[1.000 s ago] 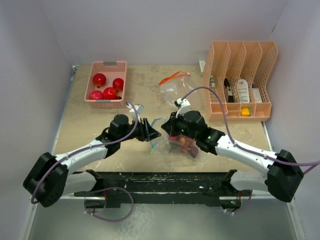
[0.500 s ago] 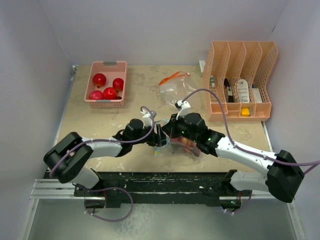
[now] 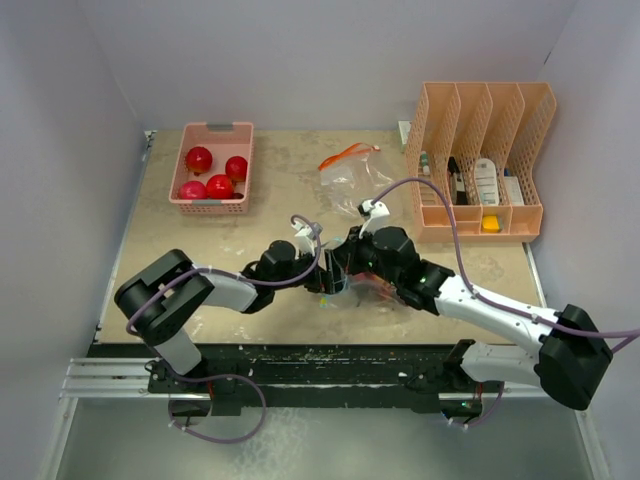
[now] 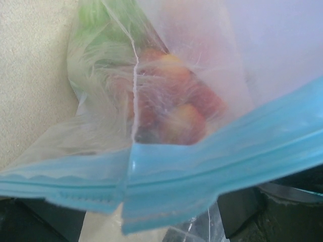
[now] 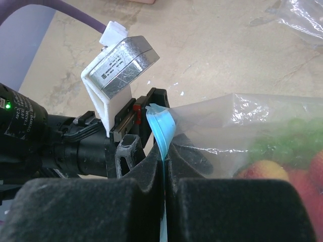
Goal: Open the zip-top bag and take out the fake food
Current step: Pick up the fake fruit from the zipper food storage bag.
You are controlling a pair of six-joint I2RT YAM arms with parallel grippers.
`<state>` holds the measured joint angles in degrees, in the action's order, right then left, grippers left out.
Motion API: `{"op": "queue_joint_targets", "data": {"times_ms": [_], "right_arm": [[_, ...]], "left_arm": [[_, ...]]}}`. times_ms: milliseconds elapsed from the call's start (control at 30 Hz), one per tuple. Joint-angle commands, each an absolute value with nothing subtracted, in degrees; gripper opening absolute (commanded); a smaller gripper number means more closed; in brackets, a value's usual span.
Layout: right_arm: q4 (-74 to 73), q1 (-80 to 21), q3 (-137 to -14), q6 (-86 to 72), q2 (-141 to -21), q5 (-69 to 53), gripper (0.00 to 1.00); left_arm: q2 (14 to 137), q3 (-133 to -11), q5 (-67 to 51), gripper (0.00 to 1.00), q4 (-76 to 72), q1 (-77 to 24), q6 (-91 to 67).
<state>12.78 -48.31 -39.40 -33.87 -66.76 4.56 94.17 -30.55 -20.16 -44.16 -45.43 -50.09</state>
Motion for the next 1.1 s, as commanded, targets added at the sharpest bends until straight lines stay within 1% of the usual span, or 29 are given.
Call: {"op": "queue_joint_targets", "data": {"times_ms": [0,167,300,500,567,600,667,733,867,933,1000,1067], "right_arm": [[18.63,-50.56,-39.31,-35.69,-67.09,-0.73,0.00],[19.87,-51.90,-39.38,-36.33,-67.67,-2.19,0.00],[19.43,-52.21,-39.35,-36.54,-66.47,-1.50,0.00],[16.46,-52.21,-38.80,-35.99,-63.80,1.56,0.00],[15.44,-52.21,-38.25,-35.99,-62.69,2.98,0.00],[14.78,-52.21,-38.06,-36.07,-61.95,3.78,0.00],[13.42,-52.21,-37.40,-36.28,-60.10,4.87,0.00],[12.95,-52.21,-36.54,-37.08,-58.82,4.83,0.00],[14.17,-52.21,-36.19,-37.15,-58.10,6.37,0.00],[14.45,-52.21,-36.70,-36.48,-58.48,5.62,0.00],[14.62,-52.21,-36.82,-36.49,-58.93,4.88,0.00],[14.61,-52.21,-36.83,-36.43,-59.02,4.67,0.00]], "left_arm": [[97.11,-34.93,-20.28,0.90,-52.54,-47.09,-50.70],[100.41,-35.98,-20.31,0.82,-56.87,-47.28,-51.41],[101.67,-36.08,-21.20,0.69,-60.48,-47.35,-52.15],[101.52,-34.16,-21.35,0.30,-63.78,-47.41,-52.74],[101.59,-32.60,-21.11,0.21,-66.66,-47.46,-53.49],[101.73,-31.81,-20.72,0.20,-68.25,-47.46,-53.97],[102.57,-30.40,-19.85,0.20,-72.08,-47.46,-55.31],[104.55,-29.59,-19.43,0.25,-77.33,-47.57,-57.73],[111.00,-29.03,-17.77,0.39,-88.99,-48.31,-61.93],[113.78,-30.12,-16.65,0.48,-90.44,-49.05,-62.93],[115.52,-30.34,-13.86,0.52,-91.32,-50.34,-62.98],[115.88,-30.11,-10.82,0.60,-90.90,-51.54,-62.49]]}}
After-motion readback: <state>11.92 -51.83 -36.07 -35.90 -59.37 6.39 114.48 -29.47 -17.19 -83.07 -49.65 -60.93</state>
